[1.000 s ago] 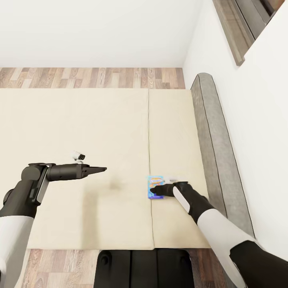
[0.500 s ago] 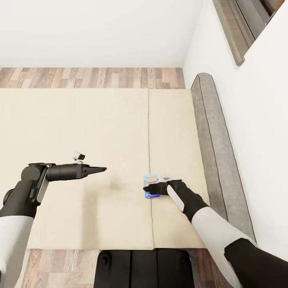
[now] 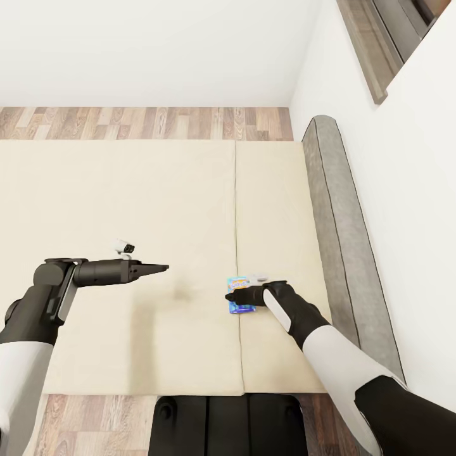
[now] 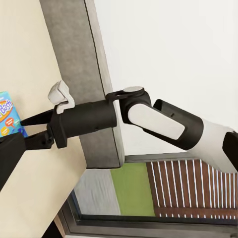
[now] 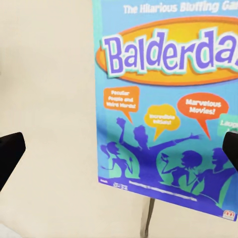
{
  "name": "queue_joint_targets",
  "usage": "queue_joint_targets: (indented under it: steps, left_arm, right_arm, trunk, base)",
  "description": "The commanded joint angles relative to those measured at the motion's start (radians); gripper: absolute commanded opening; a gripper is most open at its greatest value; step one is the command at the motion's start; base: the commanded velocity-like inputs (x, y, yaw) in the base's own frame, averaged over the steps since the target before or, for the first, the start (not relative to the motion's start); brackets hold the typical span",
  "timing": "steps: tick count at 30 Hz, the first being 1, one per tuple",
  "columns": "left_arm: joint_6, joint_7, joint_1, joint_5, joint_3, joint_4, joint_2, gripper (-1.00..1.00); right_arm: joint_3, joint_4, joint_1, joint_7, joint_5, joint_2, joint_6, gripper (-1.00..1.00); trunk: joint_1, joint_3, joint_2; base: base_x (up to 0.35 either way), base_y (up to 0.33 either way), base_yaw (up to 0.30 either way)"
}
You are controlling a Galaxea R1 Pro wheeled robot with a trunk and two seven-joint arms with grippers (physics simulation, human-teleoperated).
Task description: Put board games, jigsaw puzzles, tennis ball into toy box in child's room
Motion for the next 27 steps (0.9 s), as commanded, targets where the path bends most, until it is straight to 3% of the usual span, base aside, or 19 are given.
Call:
queue_joint_targets:
  steps: [1, 27]
  left_arm:
    - [0.011, -0.004, 0.000, 0.000, 0.000, 0.000, 0.000, 1.00]
    - [0.011, -0.004, 0.000, 0.000, 0.000, 0.000, 0.000, 1.00]
  right_arm:
    - [0.001, -0.001, -0.001, 0.003, 0.003, 0.000, 0.005, 1.00]
    - [0.002, -0.003, -0.049, -0.041, 0.006, 0.005, 0.046, 1.00]
  trunk:
    - [0.001, -0.001, -0.002]
    - [0.001, -0.001, -0.002]
  base:
    - [0.000, 0.000, 0.000]
    - [0.000, 0.000, 0.000]
